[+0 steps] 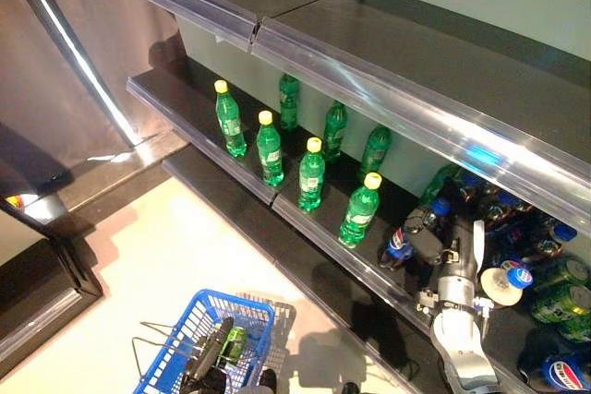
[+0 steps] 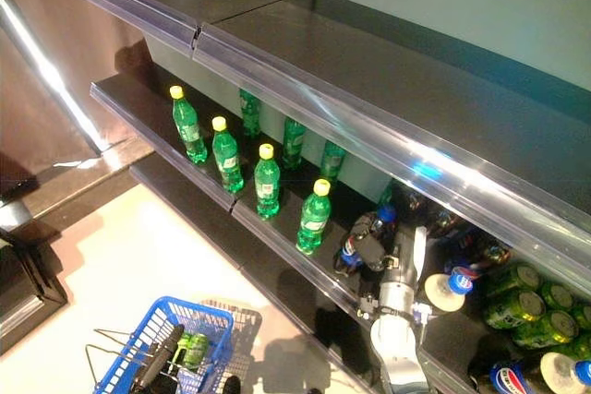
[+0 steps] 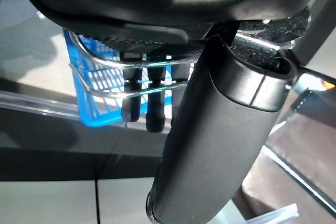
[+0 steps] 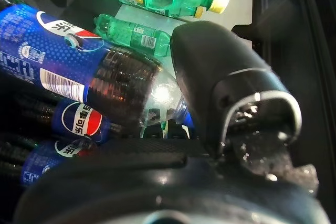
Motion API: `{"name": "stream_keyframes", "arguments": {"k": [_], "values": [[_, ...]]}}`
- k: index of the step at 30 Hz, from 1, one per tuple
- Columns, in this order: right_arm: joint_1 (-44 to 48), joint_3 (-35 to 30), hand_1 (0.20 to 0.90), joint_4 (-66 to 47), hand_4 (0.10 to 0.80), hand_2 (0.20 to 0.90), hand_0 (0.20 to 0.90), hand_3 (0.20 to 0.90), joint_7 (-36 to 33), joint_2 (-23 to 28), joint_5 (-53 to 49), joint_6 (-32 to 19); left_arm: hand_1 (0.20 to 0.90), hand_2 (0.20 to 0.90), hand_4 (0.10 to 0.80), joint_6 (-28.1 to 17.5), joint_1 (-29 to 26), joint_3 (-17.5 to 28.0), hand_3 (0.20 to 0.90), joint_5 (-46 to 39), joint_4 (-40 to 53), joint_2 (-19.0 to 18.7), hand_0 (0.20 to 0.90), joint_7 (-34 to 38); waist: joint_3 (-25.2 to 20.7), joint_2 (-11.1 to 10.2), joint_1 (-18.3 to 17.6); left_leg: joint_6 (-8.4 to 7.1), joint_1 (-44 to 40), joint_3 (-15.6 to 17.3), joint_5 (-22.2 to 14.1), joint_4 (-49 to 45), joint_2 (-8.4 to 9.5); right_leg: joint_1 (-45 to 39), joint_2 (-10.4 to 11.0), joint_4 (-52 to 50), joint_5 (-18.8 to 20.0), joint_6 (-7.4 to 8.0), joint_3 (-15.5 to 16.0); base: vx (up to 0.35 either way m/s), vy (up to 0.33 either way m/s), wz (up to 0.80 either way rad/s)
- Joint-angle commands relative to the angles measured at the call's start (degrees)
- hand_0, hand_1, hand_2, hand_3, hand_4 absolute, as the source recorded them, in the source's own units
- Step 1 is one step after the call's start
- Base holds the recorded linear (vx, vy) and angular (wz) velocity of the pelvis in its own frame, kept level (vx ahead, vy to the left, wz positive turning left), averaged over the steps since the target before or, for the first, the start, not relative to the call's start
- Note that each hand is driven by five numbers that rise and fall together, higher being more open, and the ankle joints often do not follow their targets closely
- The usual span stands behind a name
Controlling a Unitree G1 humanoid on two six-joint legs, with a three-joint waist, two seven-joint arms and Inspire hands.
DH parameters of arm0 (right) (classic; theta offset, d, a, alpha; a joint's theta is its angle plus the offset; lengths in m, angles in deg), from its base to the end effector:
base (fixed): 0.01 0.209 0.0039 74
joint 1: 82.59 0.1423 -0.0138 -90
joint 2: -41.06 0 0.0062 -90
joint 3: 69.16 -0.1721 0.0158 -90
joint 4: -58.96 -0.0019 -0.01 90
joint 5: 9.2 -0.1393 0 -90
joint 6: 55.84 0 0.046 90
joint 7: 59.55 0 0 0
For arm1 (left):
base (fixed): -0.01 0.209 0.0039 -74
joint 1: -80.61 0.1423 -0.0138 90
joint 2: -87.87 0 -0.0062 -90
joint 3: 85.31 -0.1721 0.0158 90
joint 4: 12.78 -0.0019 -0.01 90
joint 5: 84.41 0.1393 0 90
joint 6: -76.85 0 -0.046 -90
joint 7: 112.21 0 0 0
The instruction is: Pick up the drink and place into the basket.
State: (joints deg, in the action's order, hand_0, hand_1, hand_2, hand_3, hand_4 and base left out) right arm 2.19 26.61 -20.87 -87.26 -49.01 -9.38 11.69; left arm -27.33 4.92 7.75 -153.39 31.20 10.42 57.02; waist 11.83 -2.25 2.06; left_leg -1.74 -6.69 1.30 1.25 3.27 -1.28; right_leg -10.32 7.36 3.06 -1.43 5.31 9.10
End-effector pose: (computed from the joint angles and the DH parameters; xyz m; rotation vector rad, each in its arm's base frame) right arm 0.1793 -0.1881 0.0264 -0.2267 -0.1685 -0.3653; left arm 0.0587 0.1918 -0.0948 -0.9950 0.5148 0.6883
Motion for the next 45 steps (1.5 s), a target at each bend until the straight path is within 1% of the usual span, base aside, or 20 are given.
{"name": "stream_keyframes", "arguments": {"k": [1,6,9,15,19,26,36,45], "values": [[-1.4,-0.7,0.900,-2.3,0.800,0.900,0.900,0.900,-0.8,1.2,-1.1,-1.1,0.300,0.300,0.100,-4.8,-0.5,0.0,0.200,3.4,12.3,-5.7,0.300,-8.0,-3.2,-0.1,2.0,-2.16,4.5,2.6,-2.5,-11.3,-4.98,6.1,9.3,-5.6,7.5,5.48,0.5,0.000,0.000,0.00],[-1.8,-1.0,0.900,-2.1,0.800,0.900,0.900,0.900,0.8,1.1,-3.0,-1.3,0.300,0.300,0.100,-5.0,-0.1,-0.1,0.200,3.0,12.3,-5.8,0.300,-8.4,-3.4,-0.2,2.2,-2.25,4.4,2.4,-2.4,-11.2,-5.09,5.7,9.4,-5.2,7.6,5.48,0.7,0.000,0.000,0.00],[-1.8,-0.7,0.900,-2.1,0.800,0.900,0.900,0.900,2.9,0.7,-5.7,-1.4,0.300,0.300,0.100,-5.1,-0.2,-0.4,0.200,2.8,12.3,-5.7,0.300,-8.3,-3.6,-0.3,2.4,-2.42,4.5,2.4,-2.2,-11.3,-5.29,5.7,9.4,-5.2,7.6,5.52,1.0,0.000,0.000,0.00],[-2.4,-0.8,0.900,-1.5,0.800,0.900,0.900,0.900,10.4,-1.0,-15.1,-1.5,0.300,0.300,0.100,-5.3,0.0,-0.3,0.200,3.0,11.9,-5.5,0.300,-8.5,-3.9,-0.5,2.6,-2.57,4.5,2.3,-2.0,-11.3,-5.41,5.5,9.5,-5.2,7.7,5.38,1.5,0.000,0.000,0.00],[-2.9,-0.9,0.900,-1.0,0.800,0.900,0.900,0.900,12.4,-1.8,-17.3,-1.7,0.300,0.300,0.100,-5.3,0.1,-0.3,0.200,3.2,11.8,-5.6,0.300,-8.5,-4.1,-0.5,2.7,-2.69,4.5,2.3,-1.9,-11.4,-5.49,5.4,9.5,-5.2,7.6,5.32,1.8,0.000,0.000,0.00],[-2.9,-0.2,0.900,-0.2,0.800,0.900,0.900,0.900,13.3,-2.3,-18.2,-1.1,0.300,0.300,0.100,-5.5,0.1,-0.7,0.200,3.0,11.8,-5.5,0.300,-8.2,-4.1,-0.1,2.7,-2.97,4.6,2.1,-1.5,-11.5,-5.52,5.2,9.4,-5.5,7.5,5.07,2.0,0.000,0.002,0.02],[-3.1,0.0,0.900,0.2,0.800,0.900,0.900,0.900,13.1,-1.7,-17.0,0.6,0.300,0.300,0.100,-5.9,0.6,-1.4,0.200,2.6,11.4,-5.4,0.300,-8.6,-4.3,0.1,2.5,-3.38,4.7,2.0,-1.1,-11.8,-5.85,4.9,9.3,-5.4,7.5,4.78,1.8,0.005,-0.001,0.03],[-3.4,-0.3,0.900,0.3,0.800,0.900,0.900,0.900,12.3,-1.3,-17.1,0.6,0.300,0.300,0.100,-6.0,1.1,-1.8,0.200,2.5,11.7,-5.4,0.300,-8.2,-3.9,0.2,2.5,-3.60,4.9,1.7,-1.0,-12.2,-5.86,4.6,9.3,-5.2,7.6,4.76,1.6,0.000,0.000,0.00]]}}
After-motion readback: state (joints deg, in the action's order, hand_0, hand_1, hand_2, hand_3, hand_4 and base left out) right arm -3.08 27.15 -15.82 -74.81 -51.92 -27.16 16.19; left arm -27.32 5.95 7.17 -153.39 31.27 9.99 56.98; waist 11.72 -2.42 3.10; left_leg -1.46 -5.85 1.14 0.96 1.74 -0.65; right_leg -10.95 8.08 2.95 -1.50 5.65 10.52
